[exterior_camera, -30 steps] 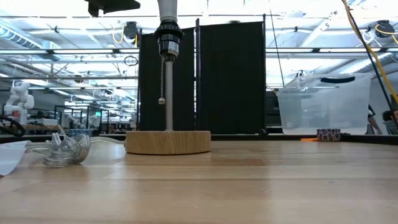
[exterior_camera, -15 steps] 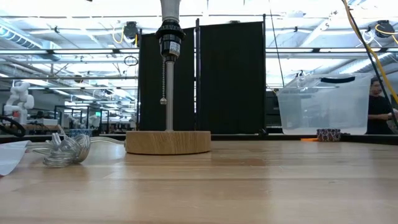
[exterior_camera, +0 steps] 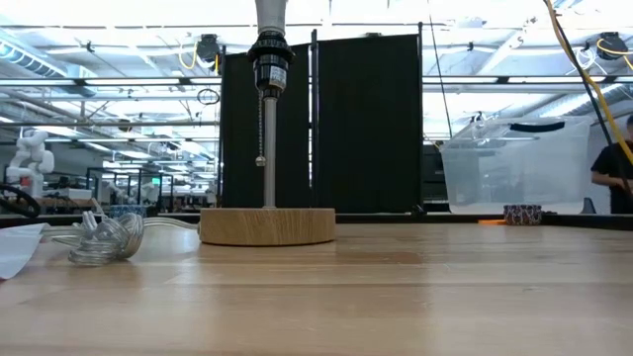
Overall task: Screw lightbulb
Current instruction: Insert the lightbulb on the lamp
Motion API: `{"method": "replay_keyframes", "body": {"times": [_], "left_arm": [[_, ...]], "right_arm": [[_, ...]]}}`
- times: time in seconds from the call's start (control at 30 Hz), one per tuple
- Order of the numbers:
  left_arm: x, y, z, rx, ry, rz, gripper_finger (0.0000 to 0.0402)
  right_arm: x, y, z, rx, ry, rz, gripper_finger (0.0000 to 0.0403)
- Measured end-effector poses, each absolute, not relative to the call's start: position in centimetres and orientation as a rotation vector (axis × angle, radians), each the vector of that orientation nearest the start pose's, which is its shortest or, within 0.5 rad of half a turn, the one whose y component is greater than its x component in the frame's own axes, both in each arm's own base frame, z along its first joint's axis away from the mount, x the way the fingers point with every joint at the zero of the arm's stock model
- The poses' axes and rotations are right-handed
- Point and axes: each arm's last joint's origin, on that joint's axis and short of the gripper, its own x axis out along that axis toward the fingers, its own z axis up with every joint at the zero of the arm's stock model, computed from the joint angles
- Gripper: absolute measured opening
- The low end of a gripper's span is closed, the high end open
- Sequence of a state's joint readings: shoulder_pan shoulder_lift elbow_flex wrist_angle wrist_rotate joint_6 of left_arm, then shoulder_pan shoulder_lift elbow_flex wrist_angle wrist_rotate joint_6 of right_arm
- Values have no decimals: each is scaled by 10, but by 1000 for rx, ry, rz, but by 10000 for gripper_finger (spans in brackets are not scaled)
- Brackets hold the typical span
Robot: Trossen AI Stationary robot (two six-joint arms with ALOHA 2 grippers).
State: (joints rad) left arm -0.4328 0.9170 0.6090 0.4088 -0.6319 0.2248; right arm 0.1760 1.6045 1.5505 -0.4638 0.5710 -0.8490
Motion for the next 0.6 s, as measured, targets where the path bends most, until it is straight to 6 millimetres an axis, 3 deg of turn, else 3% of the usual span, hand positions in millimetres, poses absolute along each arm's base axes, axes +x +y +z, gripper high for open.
{"method": "replay_keyframes", "body": {"times": [0.6], "left_arm": [[205, -47, 297, 94, -24, 280, 263]], "right_arm": [[355, 56, 368, -1070, 616, -159, 0]]}}
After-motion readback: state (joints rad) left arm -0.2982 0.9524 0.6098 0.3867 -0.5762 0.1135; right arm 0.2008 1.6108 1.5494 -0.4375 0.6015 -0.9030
